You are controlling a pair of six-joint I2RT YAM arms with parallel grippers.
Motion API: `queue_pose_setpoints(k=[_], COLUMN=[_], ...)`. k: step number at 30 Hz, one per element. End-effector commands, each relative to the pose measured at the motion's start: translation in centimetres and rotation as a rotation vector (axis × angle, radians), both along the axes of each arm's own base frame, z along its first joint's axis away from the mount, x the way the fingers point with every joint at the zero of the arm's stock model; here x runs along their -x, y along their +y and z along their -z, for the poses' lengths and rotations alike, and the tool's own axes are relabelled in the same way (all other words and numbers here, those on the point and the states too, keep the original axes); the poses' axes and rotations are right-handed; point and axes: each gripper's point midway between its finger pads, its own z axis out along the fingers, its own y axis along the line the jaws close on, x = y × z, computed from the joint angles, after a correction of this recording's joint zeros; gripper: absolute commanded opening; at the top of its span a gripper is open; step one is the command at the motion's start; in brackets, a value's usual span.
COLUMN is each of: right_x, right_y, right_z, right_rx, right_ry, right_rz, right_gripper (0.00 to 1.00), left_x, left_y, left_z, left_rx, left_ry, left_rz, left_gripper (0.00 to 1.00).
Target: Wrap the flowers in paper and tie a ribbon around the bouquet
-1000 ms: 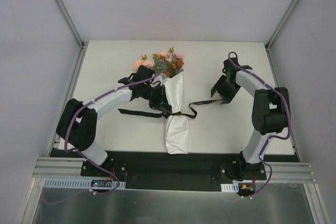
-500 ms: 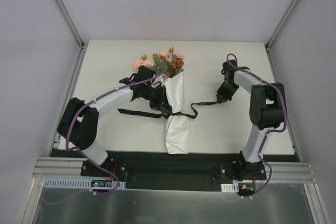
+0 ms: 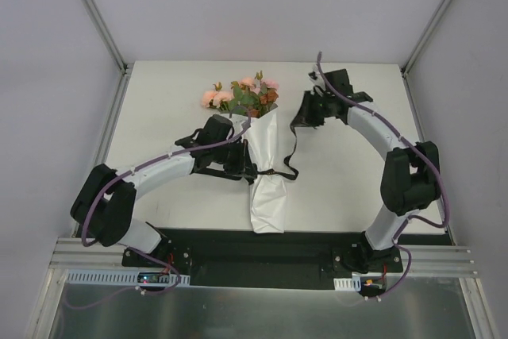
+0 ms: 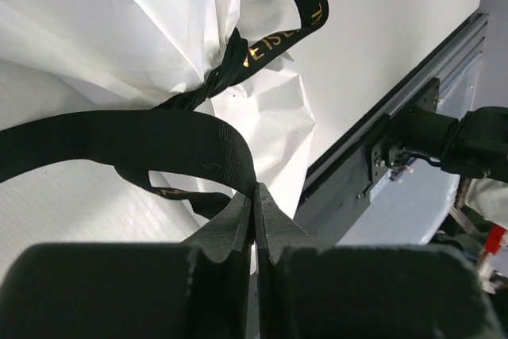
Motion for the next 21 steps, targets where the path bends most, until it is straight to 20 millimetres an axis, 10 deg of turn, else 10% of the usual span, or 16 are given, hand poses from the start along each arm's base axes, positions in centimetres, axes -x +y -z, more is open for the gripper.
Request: queue_pose_setpoints(k=[1, 8, 21], right_x=[4.5, 7.8, 12.7], right_y=[10.8, 17.3, 21.3], right_z=[-9.2, -7.5, -1.3], right_rx=[-0.252, -0.343, -0.197], right_ry=[-0.131, 0.018, 0.171], right_rz=[-0.401, -0.611, -0.829], right_gripper=[0.0, 0.0, 0.0], left_x=[-1.5, -1.1, 0.9], left_y=[-0.5, -0.4, -0.5], left_z=[-1.3, -0.3, 0.5], left_rx=[0.068, 0.126, 0.167], left_ry=[-0.241, -0.392, -0.506], left_rz=[-0.017, -0.013, 0.045], left_gripper=[0.0, 0.0, 0.0])
